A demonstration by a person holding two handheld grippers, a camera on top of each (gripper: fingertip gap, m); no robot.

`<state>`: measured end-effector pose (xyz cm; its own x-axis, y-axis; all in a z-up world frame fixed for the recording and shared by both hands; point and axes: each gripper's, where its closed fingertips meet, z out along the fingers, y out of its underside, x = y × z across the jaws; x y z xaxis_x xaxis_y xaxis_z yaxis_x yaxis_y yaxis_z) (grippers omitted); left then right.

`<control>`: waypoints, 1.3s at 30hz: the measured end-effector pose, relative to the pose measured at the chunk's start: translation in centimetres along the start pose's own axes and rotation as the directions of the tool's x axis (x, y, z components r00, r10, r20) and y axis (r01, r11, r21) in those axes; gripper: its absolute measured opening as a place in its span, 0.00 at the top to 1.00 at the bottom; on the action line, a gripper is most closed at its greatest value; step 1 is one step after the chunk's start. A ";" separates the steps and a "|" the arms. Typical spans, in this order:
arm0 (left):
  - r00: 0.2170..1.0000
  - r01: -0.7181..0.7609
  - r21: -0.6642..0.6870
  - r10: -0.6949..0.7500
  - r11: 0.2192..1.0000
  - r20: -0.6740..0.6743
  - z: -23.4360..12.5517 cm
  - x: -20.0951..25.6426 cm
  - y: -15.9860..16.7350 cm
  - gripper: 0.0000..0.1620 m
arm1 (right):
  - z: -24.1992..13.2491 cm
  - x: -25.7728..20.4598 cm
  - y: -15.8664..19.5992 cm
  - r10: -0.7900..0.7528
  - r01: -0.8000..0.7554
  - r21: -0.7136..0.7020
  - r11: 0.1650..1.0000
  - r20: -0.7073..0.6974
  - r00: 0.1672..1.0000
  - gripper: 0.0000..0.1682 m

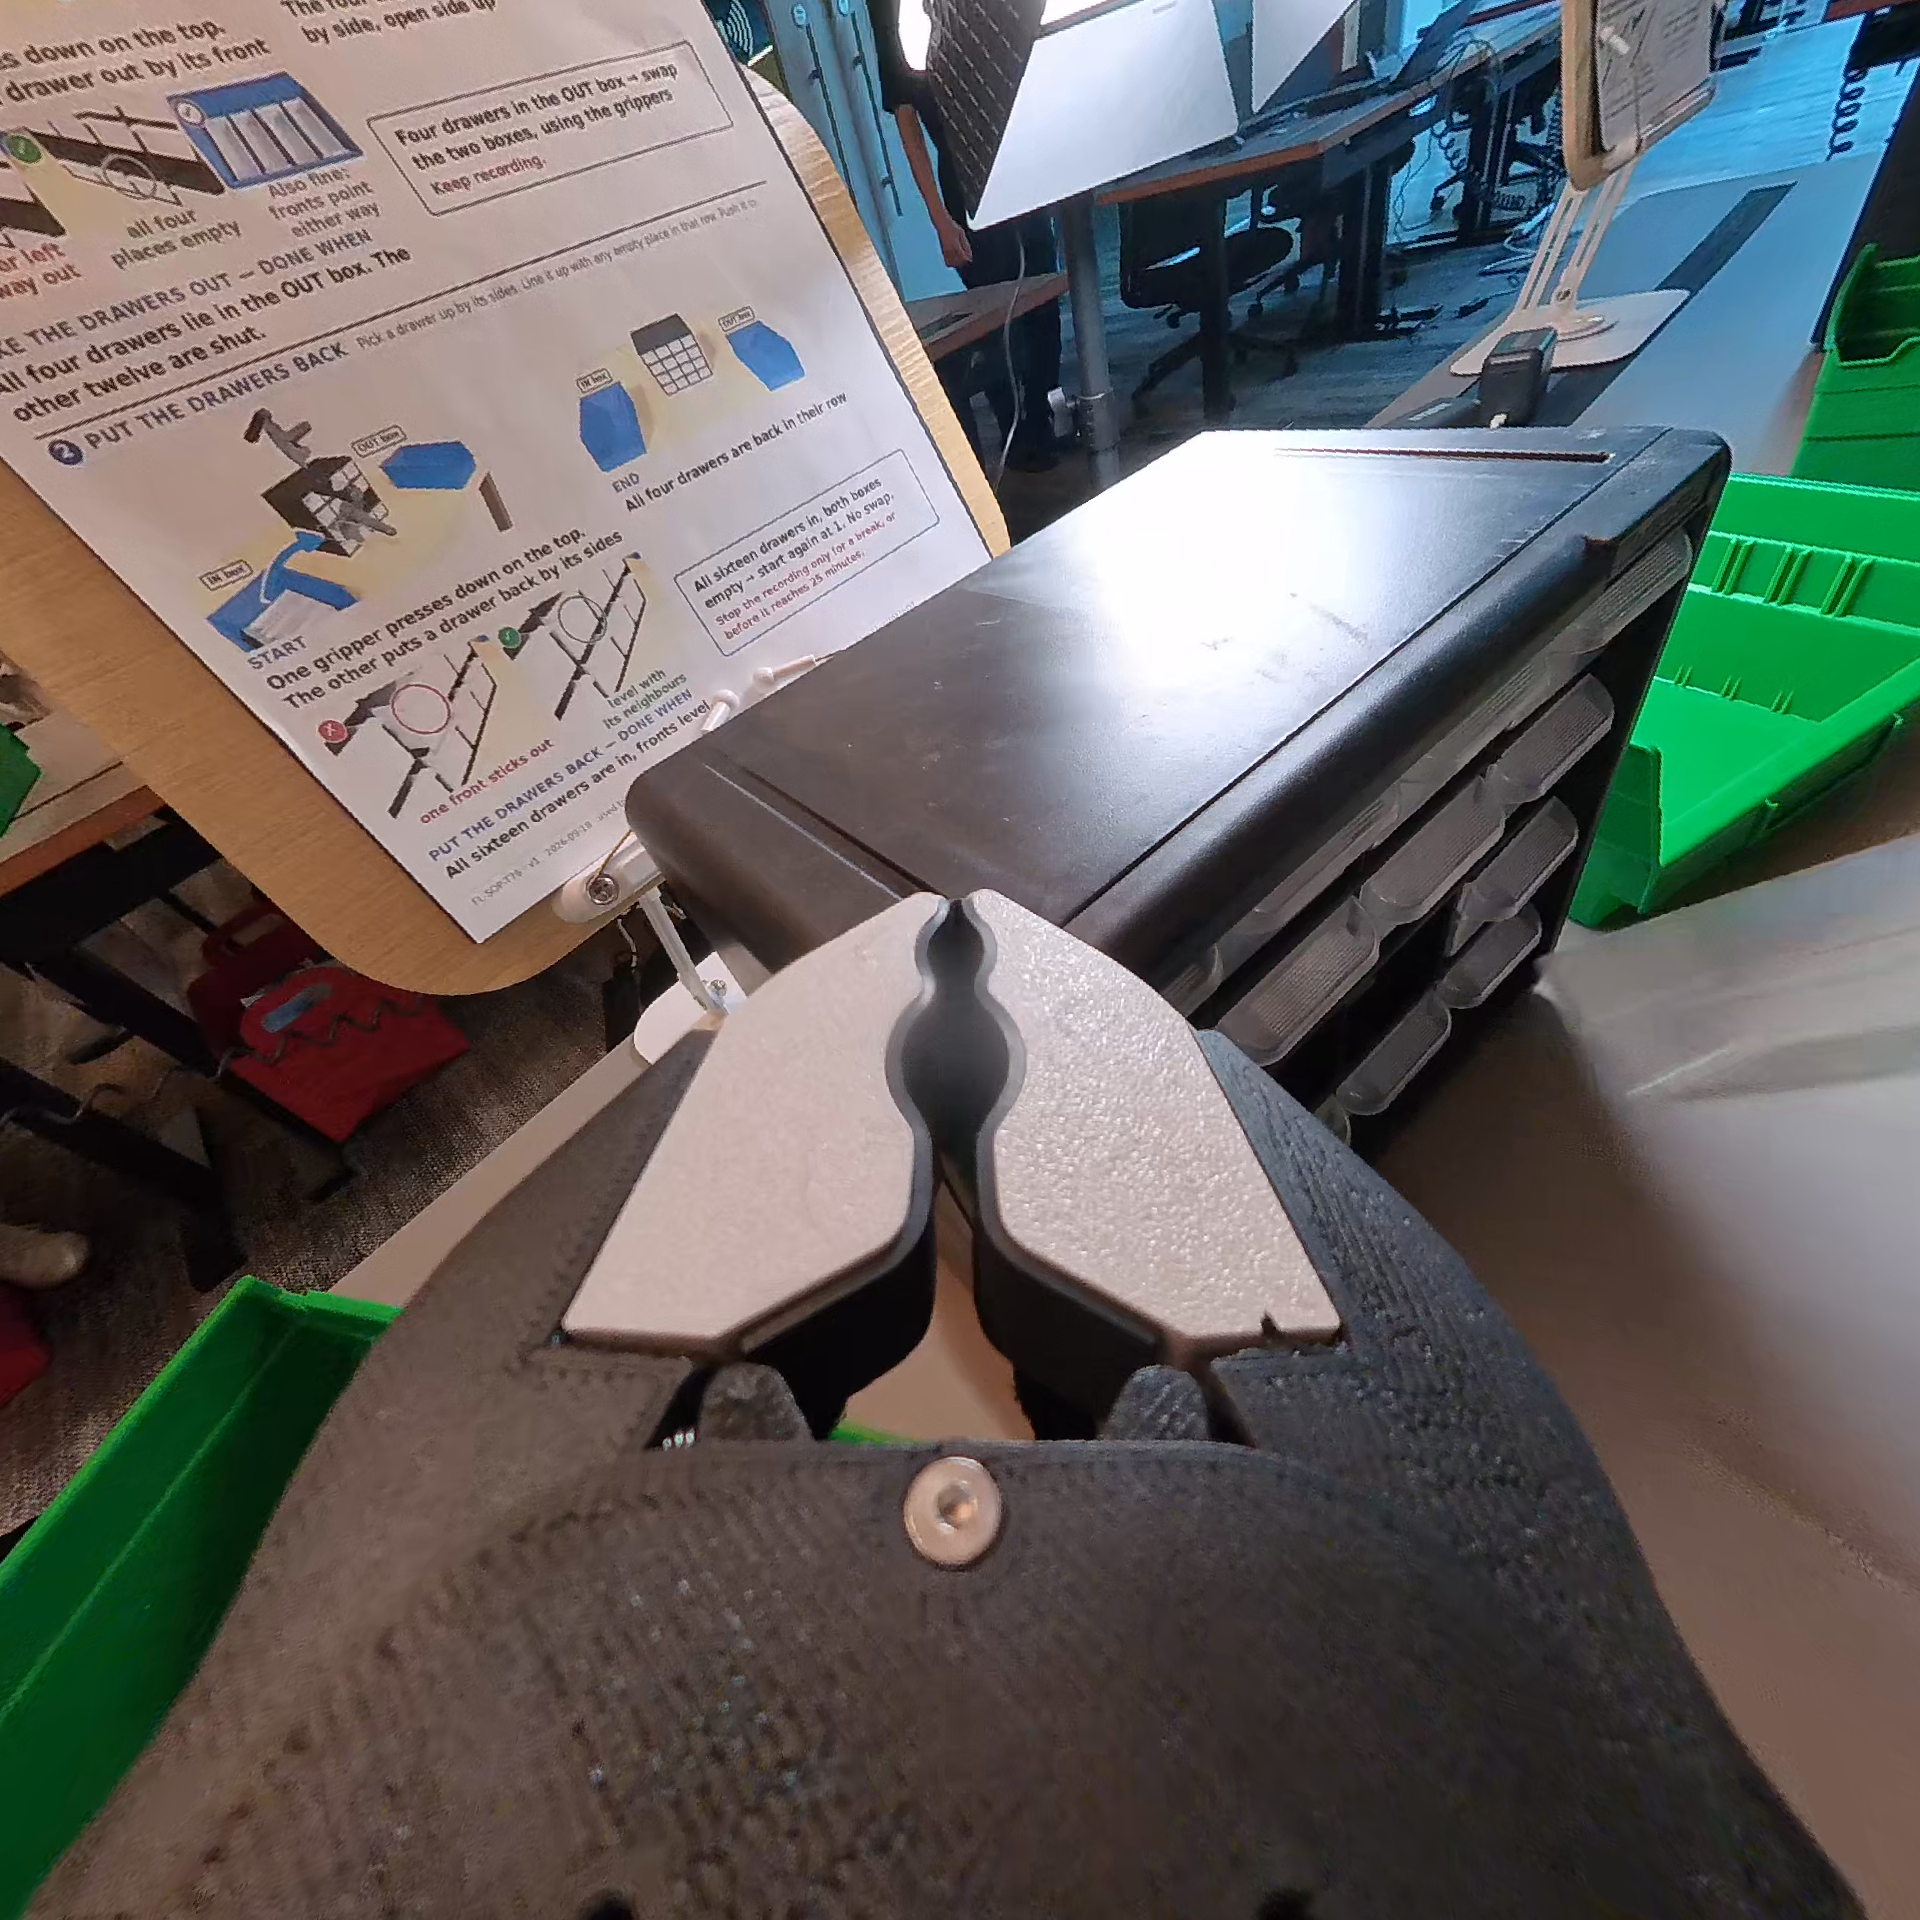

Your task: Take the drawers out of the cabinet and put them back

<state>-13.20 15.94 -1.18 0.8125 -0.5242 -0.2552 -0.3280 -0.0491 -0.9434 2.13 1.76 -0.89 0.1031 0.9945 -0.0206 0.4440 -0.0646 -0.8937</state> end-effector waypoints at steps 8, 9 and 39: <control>1.000 0.012 0.005 -0.012 1.000 -0.011 0.0 0.0 0.0 1.00 | -9.8 5.1 0.5 0.208 -0.221 0.004 0.975 -0.355 0.911 0.89; 1.000 0.013 0.006 -0.013 1.000 -0.011 0.1 0.0 0.0 1.00 | -10.7 6.9 1.5 0.207 -0.241 -0.021 0.970 -0.443 0.872 0.89; 1.000 0.007 0.000 -0.007 1.000 -0.009 0.1 0.0 0.0 1.00 | -5.1 25.6 20.1 -0.131 -0.384 -0.367 0.847 -0.845 0.519 0.89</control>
<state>-13.16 15.98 -1.18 0.8103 -0.5315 -0.2468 -0.3223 -0.0525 -0.9452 18.19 25.46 -17.08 0.7471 0.4548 0.4848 0.6635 -0.4667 -0.5847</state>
